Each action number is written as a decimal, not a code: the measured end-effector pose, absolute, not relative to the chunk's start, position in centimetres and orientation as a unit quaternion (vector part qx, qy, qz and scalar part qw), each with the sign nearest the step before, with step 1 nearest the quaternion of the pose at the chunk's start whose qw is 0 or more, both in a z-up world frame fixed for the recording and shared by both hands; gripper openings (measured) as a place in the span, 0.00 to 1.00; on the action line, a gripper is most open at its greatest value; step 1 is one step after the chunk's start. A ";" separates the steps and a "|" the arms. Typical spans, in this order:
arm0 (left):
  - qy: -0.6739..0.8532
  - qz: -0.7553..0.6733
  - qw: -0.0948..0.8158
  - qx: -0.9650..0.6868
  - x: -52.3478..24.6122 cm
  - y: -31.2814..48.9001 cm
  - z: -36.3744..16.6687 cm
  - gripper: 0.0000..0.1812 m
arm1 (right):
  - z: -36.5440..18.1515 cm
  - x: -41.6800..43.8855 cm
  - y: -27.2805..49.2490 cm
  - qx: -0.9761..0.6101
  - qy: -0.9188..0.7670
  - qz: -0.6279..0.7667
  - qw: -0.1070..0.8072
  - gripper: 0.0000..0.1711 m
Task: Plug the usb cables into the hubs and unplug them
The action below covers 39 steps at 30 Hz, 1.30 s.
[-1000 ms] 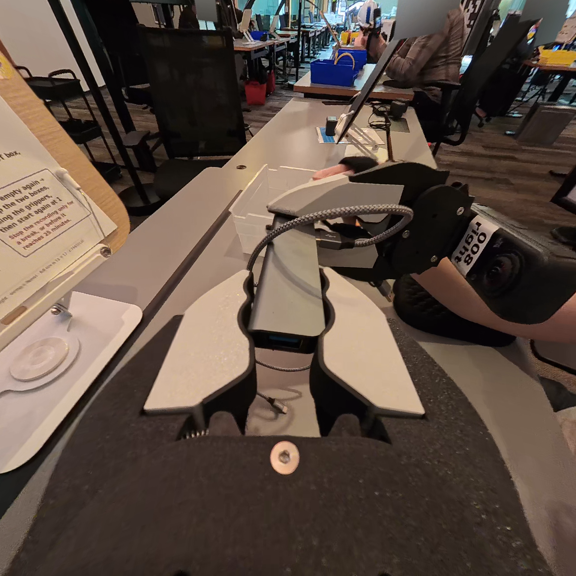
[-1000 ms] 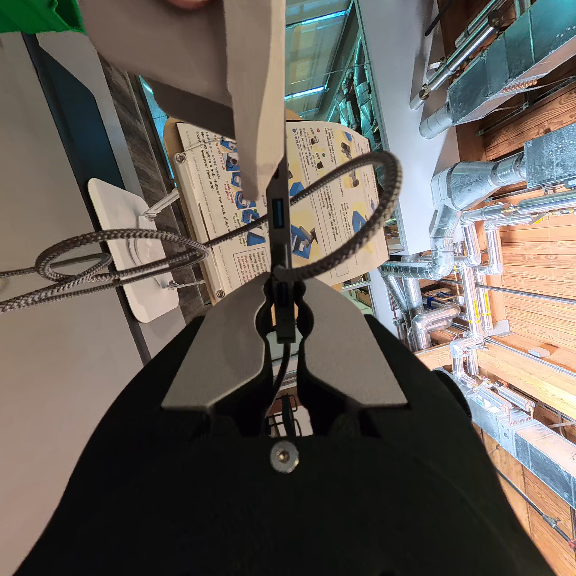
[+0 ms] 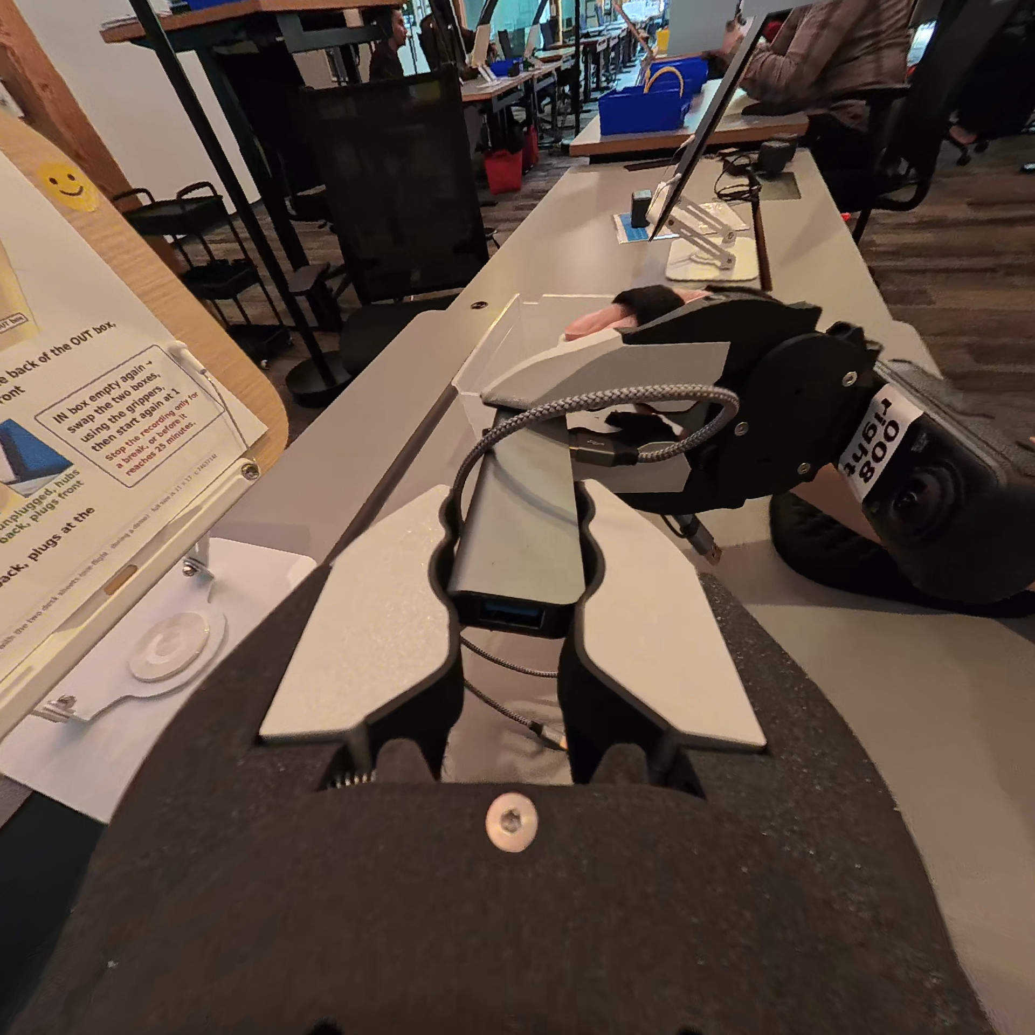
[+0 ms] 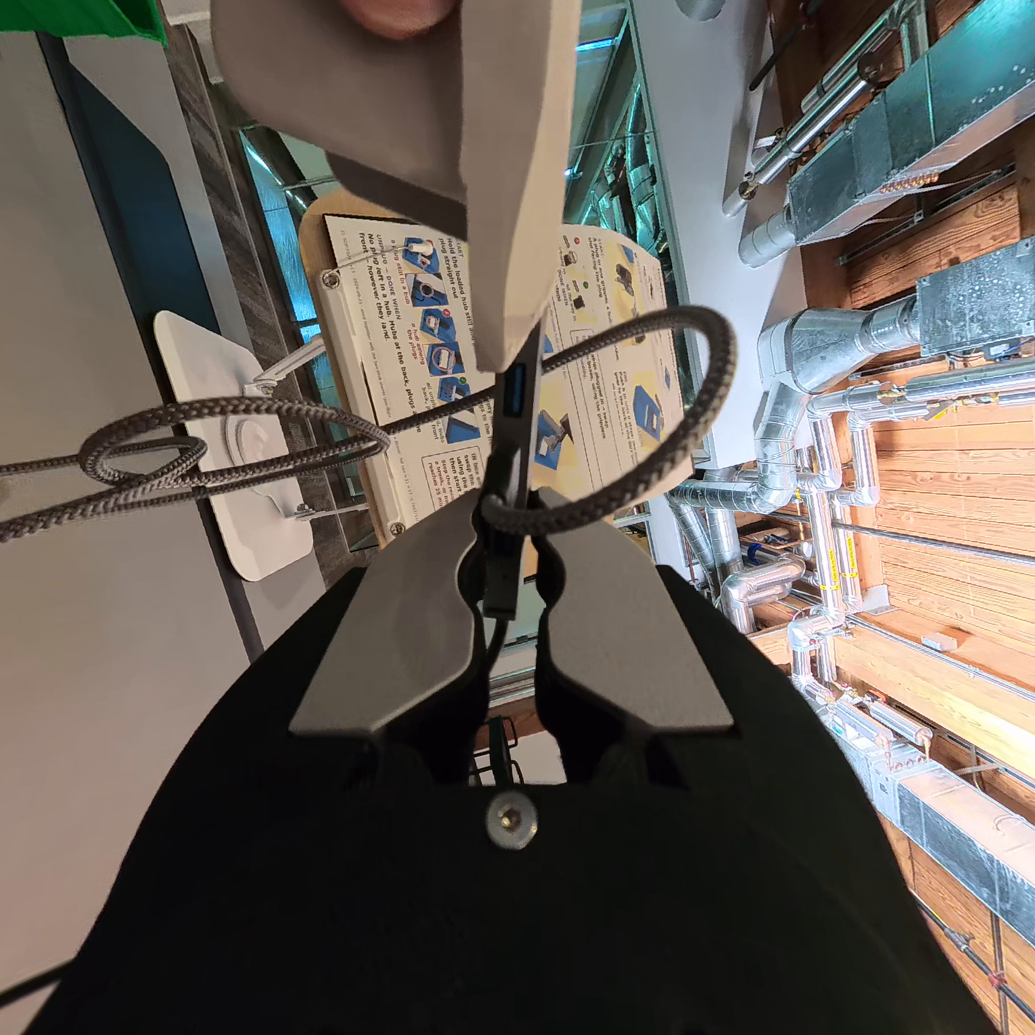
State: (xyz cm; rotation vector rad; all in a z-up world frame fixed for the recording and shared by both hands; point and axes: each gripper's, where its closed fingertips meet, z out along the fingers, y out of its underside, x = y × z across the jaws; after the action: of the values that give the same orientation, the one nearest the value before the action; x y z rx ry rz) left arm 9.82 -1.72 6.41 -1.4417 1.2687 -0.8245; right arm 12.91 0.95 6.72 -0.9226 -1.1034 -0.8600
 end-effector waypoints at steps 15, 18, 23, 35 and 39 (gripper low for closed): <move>0.494 -0.296 0.593 -0.563 8.4 -1.4 9.7 0.21 | 9.3 13.5 0.1 -0.400 -0.418 -0.353 0.735 0.16; 0.468 -0.293 0.615 -0.562 7.1 -0.6 10.7 0.20 | 10.0 13.7 -0.1 -0.421 -0.405 -0.323 0.744 0.16; 0.430 -0.275 0.647 -0.566 5.9 0.5 11.6 0.20 | 10.8 11.1 -1.6 -0.522 -0.354 -0.064 0.774 0.16; 0.424 -0.278 0.658 -0.557 8.9 -0.5 10.4 0.20 | 10.2 11.7 -0.3 -0.615 -0.188 0.146 0.752 0.14; 0.422 -0.283 0.657 -0.557 9.0 -0.5 10.3 0.20 | 10.0 11.4 -0.4 -0.619 -0.193 0.178 0.740 0.09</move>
State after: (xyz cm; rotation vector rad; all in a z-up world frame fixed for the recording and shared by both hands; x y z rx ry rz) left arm 8.97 -0.51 10.30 -1.2619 0.9563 -0.6406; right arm 11.40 -0.38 10.00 -1.3579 -0.4238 0.3914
